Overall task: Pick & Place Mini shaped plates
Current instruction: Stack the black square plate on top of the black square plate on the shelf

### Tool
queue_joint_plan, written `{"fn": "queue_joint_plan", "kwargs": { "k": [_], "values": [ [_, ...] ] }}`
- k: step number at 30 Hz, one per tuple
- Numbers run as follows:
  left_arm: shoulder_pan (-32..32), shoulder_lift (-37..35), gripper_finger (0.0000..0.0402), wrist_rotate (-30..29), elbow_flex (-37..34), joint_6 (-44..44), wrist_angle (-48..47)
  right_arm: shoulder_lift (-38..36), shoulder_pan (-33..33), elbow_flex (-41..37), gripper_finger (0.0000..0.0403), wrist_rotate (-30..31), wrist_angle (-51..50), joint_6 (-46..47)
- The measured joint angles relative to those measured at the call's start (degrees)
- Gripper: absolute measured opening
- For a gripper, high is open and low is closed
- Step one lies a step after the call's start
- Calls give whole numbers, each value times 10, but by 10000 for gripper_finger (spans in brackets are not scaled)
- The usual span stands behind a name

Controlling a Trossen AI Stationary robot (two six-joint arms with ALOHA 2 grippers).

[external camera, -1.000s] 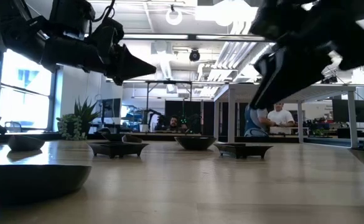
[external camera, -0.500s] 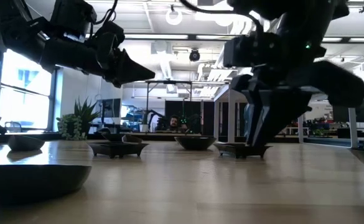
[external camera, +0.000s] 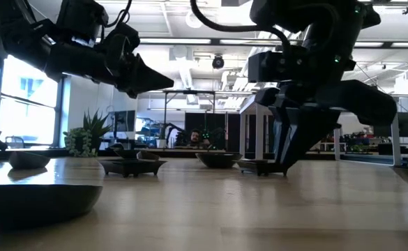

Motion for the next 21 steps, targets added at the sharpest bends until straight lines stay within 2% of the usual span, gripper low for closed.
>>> {"fn": "queue_joint_plan", "kwargs": {
  "k": [12, 21],
  "values": [
    [0, 0, 1, 9, 0, 0, -13, 2, -9, 0, 30, -5, 11, -34],
    [0, 0, 1, 38, 0, 0, -13, 2, -12, 0, 47, 14, 10, -34]
  ]
}}
